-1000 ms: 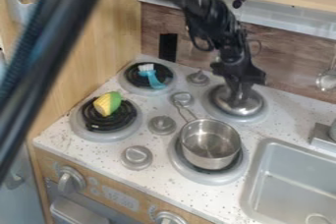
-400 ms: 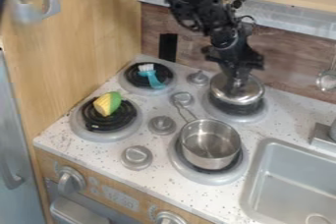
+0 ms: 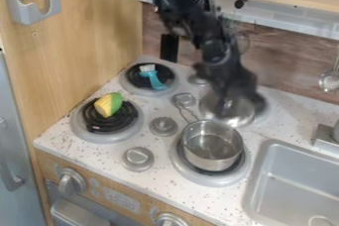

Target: Put the silver lid on the pot leaning on its side

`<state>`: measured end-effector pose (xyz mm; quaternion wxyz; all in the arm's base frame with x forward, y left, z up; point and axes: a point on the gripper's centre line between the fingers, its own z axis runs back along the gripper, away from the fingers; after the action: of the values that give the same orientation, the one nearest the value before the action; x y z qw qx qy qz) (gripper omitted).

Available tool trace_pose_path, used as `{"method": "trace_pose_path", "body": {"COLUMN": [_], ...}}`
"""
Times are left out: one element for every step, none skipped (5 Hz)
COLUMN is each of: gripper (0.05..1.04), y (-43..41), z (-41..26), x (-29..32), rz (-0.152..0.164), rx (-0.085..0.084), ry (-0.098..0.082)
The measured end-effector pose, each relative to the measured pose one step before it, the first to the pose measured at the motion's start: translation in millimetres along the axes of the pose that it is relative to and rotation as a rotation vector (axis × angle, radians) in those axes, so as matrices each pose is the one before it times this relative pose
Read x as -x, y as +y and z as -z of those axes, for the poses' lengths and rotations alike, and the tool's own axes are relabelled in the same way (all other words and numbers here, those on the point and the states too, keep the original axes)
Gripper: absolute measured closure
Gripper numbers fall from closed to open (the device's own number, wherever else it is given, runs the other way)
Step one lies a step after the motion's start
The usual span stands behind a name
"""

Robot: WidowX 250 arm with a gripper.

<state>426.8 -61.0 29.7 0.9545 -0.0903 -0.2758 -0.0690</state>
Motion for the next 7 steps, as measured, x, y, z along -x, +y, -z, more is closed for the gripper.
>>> {"method": "trace_pose_path", "body": {"gripper": [0.846,0.846,0.846,0.793,0.502,0.195,0.054], "y": [2.7,-0.16,-1.65,0.03,1.04,-0.86,-1.97], "z": [2.17,1.81,-19.94,-0.26,-0.04,-0.66,-4.0], "x": [19.83,10.74,-10.66,5.0,3.62,2.03,-6.97], "rz": [0.0002,-0.0052,0.0063,-0.0137,-0.0018,-0.011,-0.0077], "rx": [-0.0051,0.0052,-0.0006,0.0021,-0.0066,0.0049,0.0124], "ry": [0.0698,0.0336,-0.0434,0.0144,0.0228,0.0216,0.0058]}}
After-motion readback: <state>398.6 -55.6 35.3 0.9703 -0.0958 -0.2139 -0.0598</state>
